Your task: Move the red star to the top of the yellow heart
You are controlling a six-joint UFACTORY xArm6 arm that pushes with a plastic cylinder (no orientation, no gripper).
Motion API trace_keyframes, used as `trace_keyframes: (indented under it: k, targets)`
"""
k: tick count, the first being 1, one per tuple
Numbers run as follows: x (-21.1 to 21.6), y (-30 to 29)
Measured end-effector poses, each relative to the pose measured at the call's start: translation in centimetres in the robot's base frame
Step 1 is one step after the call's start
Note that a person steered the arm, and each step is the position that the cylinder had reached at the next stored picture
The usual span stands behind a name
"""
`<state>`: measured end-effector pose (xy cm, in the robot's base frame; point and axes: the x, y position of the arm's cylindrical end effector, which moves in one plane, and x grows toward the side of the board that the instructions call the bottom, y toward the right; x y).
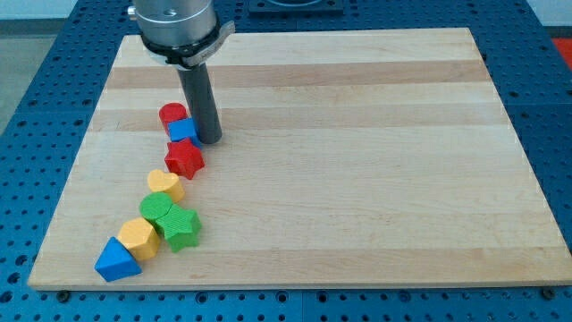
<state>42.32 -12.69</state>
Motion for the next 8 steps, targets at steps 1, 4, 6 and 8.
trace_keyframes:
  k: [1,4,6,8]
  targets:
    - [0.4,-0.6]
    - [2.5,5.7]
    - [3.6,1.8]
    - [4.2,-0.7]
